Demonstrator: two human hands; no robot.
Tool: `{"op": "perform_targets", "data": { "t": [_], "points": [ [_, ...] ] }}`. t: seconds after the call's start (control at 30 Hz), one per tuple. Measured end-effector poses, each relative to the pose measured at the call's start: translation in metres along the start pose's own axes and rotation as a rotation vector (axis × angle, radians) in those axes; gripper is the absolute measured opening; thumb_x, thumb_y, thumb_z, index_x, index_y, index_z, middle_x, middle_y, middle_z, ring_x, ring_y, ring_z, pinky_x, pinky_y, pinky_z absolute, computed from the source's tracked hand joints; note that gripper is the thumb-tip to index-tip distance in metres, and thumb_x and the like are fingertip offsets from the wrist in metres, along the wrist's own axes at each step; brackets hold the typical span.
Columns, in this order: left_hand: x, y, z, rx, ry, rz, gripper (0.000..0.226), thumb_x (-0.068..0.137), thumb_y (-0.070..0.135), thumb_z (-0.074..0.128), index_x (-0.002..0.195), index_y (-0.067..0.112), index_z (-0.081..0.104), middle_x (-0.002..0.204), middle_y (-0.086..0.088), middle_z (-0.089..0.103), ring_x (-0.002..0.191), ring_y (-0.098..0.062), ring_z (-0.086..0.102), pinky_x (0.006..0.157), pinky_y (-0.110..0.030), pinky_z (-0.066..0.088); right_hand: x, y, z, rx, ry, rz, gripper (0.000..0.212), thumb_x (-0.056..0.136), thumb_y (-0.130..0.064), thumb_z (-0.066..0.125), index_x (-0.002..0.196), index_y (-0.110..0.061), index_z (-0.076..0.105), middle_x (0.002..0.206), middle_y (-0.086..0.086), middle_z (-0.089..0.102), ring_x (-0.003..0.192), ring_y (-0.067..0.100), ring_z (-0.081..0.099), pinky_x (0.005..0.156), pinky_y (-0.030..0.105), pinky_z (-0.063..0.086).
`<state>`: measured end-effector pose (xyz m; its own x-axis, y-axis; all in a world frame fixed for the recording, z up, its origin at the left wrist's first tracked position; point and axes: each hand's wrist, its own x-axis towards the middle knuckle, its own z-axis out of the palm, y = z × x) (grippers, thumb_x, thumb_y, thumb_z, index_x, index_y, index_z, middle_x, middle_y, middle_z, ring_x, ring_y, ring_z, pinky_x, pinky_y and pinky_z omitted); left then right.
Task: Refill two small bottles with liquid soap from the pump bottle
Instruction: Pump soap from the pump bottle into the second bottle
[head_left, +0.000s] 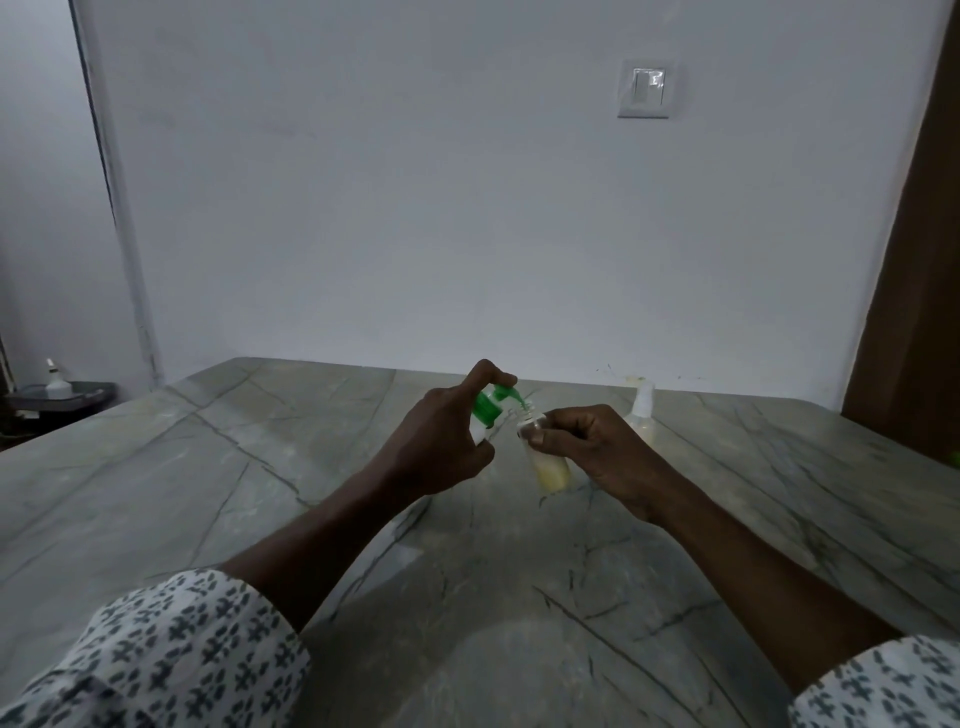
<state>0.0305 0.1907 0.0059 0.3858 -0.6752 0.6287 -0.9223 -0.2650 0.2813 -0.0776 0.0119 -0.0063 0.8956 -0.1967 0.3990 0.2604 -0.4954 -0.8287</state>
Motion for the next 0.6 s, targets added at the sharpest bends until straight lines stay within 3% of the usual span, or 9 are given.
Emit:
{"op": "perform_targets", "data": {
  "t": [0.13,0.47,0.6],
  "points": [
    [0.0,-0.0013,0.0012,0.004,0.001,-0.002,0.062,0.076,0.012,0.073,0.124,0.03,0.038,0.11,-0.002,0.069,0.045,-0.007,0.048,0.049,-0.016,0.045,-0.0003,0.0016,0.0021,-0.014,-0.003,0.012,0.021,0.091,-0.026,0.066,0.106,-0.015,0.076,0.105,0.003,0.076,0.104,0.019,0.068,0.1,0.044,0.05],
    [-0.0006,0.0004,-0.001,0.009,-0.021,-0.016,0.079,0.075,0.012,0.071,0.133,0.042,0.026,0.096,-0.002,0.069,0.044,-0.009,0.044,0.051,-0.034,0.055,0.0,-0.0002,-0.0004,0.026,0.01,-0.004,0.015,0.092,-0.022,0.065,0.102,-0.025,0.076,0.103,-0.005,0.076,0.101,0.01,0.068,0.098,0.036,0.05],
    [-0.0011,0.0005,0.0002,0.004,0.017,0.003,0.072,0.075,0.012,0.073,0.131,0.036,0.034,0.102,0.003,0.068,0.043,-0.008,0.046,0.051,-0.024,0.054,0.0006,0.0016,-0.0001,0.022,0.014,-0.01,0.015,0.092,-0.025,0.065,0.098,-0.02,0.078,0.1,0.006,0.075,0.098,0.019,0.068,0.09,0.036,0.051]
  ]
}}
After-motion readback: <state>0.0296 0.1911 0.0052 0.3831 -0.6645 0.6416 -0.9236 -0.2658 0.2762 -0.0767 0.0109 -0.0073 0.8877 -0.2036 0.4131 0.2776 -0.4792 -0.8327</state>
